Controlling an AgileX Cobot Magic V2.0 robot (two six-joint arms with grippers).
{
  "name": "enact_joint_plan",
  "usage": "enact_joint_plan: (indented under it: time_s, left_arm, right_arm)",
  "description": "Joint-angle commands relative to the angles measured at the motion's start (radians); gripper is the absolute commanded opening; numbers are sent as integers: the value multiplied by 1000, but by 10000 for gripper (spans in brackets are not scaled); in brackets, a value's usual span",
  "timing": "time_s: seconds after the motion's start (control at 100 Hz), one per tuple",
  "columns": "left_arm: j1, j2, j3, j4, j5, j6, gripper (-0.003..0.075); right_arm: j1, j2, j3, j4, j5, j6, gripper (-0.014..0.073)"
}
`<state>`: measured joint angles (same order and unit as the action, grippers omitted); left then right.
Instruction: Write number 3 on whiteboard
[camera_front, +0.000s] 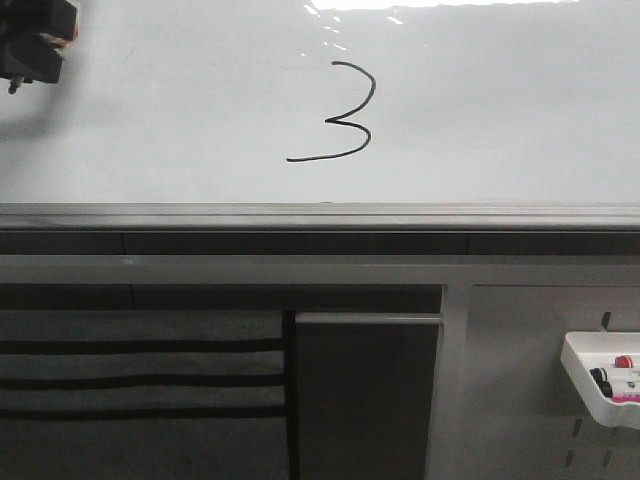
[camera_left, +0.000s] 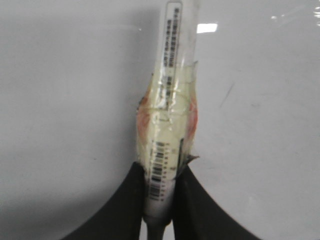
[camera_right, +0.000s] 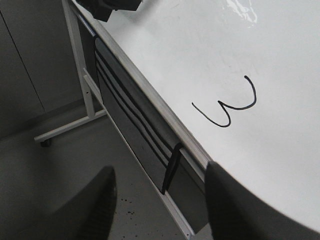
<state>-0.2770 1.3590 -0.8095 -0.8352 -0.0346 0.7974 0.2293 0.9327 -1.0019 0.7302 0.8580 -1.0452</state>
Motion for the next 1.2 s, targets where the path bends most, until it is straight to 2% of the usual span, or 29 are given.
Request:
enact_joint_plan:
  time_s: [0.0, 1.07, 1.12, 1.19]
  left_arm:
    - [3, -2, -28, -12, -84, -12, -18]
    - [3, 81, -28, -12, -52, -12, -16]
    - [3, 81, -28, -12, -52, -12, 0]
    - [3, 81, -28, -8, -51, -12, 68]
  right_arm:
    - [-8, -6, -31, 30, -35, 1, 351]
    - [-8, -6, -31, 30, -24, 3, 351]
    - [-8, -6, -31, 30, -19, 8, 351]
    - [-8, -6, -31, 28, -19, 31, 351]
